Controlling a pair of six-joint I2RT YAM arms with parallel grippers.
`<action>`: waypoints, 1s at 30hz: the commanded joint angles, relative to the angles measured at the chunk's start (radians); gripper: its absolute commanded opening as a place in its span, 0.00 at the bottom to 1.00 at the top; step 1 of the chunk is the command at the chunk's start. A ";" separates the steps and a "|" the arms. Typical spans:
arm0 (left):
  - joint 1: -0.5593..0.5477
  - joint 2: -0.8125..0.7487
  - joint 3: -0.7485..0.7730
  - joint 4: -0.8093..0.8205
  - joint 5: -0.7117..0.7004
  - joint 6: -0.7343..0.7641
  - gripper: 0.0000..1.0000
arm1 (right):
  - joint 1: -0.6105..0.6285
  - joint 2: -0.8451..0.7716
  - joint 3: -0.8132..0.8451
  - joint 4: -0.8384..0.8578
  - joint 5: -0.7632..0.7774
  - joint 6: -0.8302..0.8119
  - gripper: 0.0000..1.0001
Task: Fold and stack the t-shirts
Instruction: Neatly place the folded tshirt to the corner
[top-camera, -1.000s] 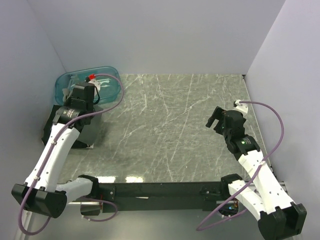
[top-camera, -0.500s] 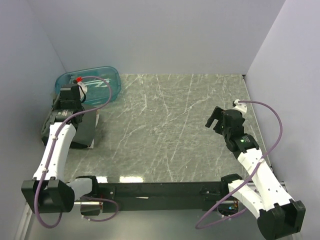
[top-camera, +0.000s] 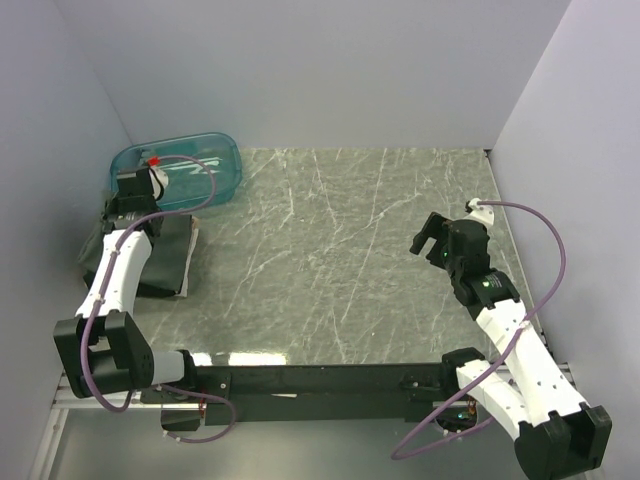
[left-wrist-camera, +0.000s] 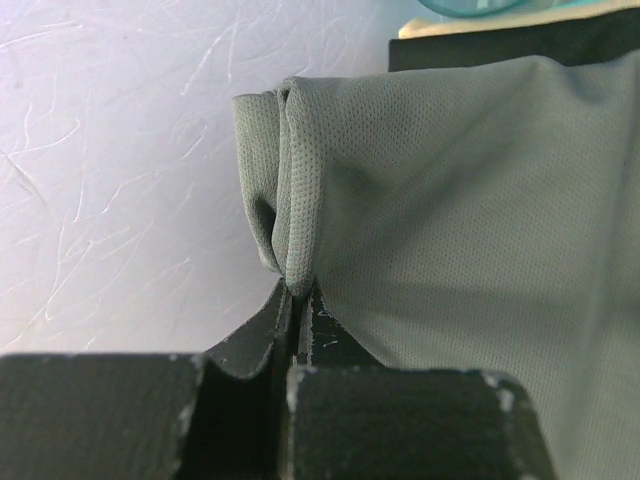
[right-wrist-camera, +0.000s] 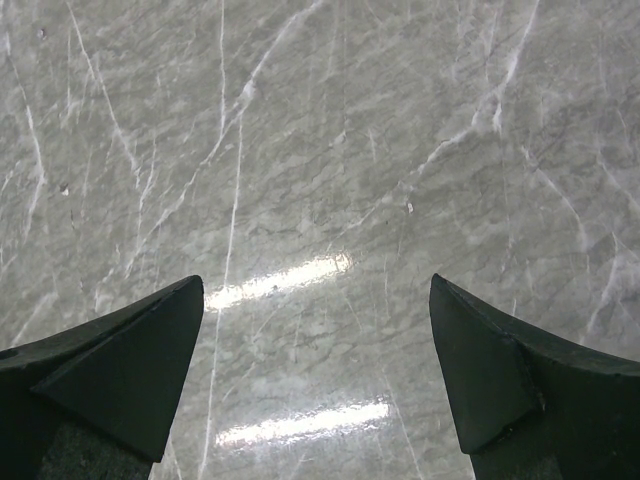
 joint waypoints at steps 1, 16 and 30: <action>0.029 -0.005 0.020 0.109 0.020 0.013 0.01 | -0.011 -0.020 -0.012 0.037 0.008 -0.013 1.00; 0.072 -0.019 -0.069 0.195 0.052 0.039 0.01 | -0.014 -0.014 -0.012 0.039 0.003 -0.014 1.00; 0.068 -0.031 0.002 0.271 0.022 0.026 0.99 | -0.016 -0.011 -0.012 0.041 -0.012 -0.018 1.00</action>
